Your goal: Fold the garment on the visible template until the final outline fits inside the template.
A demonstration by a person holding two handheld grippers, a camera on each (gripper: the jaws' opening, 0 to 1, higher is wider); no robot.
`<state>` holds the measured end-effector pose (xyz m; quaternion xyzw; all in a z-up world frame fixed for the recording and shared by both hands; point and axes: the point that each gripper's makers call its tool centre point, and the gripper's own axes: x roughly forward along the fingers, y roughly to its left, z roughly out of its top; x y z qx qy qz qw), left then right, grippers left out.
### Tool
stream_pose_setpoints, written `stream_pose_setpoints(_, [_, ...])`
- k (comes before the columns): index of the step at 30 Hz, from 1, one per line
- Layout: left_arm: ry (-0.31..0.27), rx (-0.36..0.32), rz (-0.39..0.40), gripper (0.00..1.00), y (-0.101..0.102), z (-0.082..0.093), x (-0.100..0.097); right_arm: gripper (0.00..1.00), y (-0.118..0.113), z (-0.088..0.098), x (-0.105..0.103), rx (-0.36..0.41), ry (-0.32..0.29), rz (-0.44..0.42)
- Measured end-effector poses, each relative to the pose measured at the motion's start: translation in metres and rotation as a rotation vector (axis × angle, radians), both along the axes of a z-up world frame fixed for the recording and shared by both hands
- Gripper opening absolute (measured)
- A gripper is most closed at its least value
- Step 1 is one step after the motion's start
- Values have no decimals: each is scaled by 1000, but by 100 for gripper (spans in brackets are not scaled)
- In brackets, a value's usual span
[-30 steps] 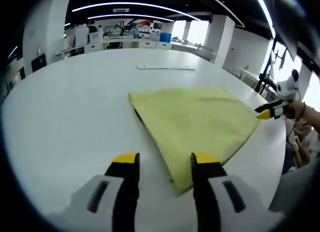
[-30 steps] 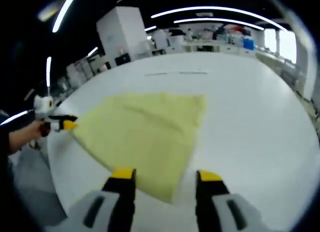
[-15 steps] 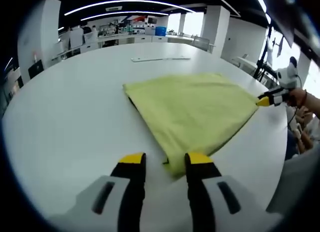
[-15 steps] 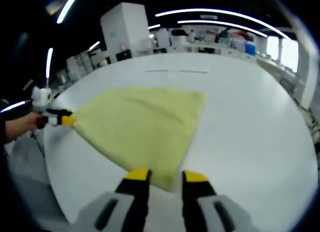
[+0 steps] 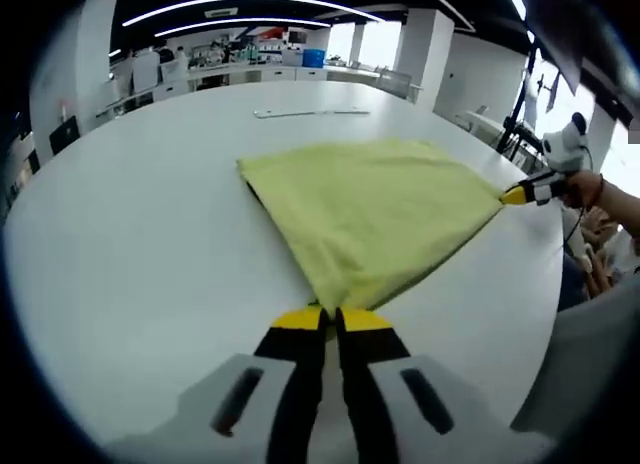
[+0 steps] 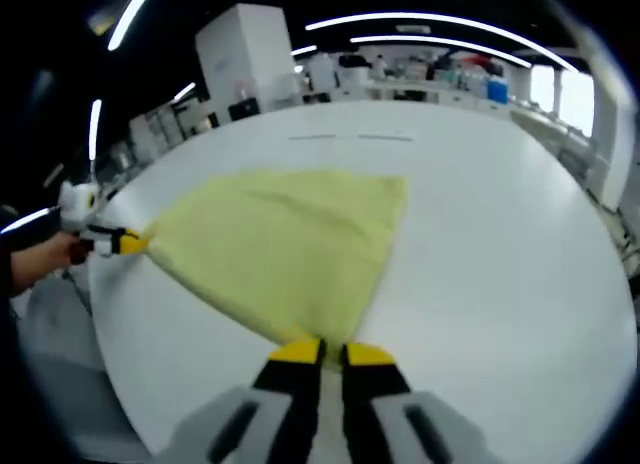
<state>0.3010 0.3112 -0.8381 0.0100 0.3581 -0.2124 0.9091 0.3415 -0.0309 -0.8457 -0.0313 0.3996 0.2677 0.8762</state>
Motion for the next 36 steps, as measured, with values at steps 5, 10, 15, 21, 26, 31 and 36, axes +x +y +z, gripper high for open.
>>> stream_pose_setpoints(5, [-8,21,-10,0,0,1,-4,0,-1,1,-1,16,14,-24])
stream_pose_setpoints(10, [2,23,-13,0,0,1,-7,0,-2,3,-5,13,21,-25])
stream_pose_setpoints(15, [8,25,-13,0,-2,0,-12,0,-3,2,-12,0,21,-14])
stream_pose_setpoints(21, [12,21,-12,0,-2,-1,-20,0,-2,1,-20,-25,18,11])
stream_pose_setpoints(26, [17,27,-17,0,-3,-1,-26,0,-4,1,-26,-38,18,21])
stream_pose_setpoints(31, [24,32,-13,0,-5,-3,-32,0,-3,1,-36,-69,6,39])
stream_pose_setpoints(36, [29,64,-32,0,-9,-2,-40,0,-5,1,-41,-71,9,33])
